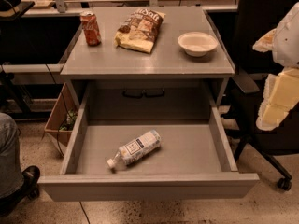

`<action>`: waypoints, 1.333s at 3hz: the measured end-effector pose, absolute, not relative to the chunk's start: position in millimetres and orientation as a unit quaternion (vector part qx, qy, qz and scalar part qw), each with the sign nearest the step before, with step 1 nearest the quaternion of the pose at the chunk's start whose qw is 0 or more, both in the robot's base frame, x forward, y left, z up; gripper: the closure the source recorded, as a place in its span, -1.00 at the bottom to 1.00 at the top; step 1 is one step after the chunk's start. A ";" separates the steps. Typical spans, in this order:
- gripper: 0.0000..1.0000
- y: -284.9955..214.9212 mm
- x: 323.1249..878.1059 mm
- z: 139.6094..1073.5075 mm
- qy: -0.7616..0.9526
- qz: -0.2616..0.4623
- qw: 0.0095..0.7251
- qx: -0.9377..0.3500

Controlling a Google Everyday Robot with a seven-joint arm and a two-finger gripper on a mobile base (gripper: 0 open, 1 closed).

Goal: Pick blue plastic bottle from top drawer and place on counter

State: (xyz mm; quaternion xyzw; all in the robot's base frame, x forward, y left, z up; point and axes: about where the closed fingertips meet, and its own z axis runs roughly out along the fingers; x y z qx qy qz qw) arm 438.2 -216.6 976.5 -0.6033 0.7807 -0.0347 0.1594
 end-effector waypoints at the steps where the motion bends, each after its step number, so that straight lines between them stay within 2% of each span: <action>1: -1.00 -216.6 438.2 976.5 0.781 -0.035 0.159 -0.603; 2: -1.00 -206.4 453.6 949.8 0.760 -0.032 0.159 -0.629; 4: -1.00 -165.7 501.3 830.3 0.696 0.002 0.143 -0.704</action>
Offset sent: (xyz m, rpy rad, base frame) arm 0.0458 0.0283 -0.0836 -0.0152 0.0142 0.1933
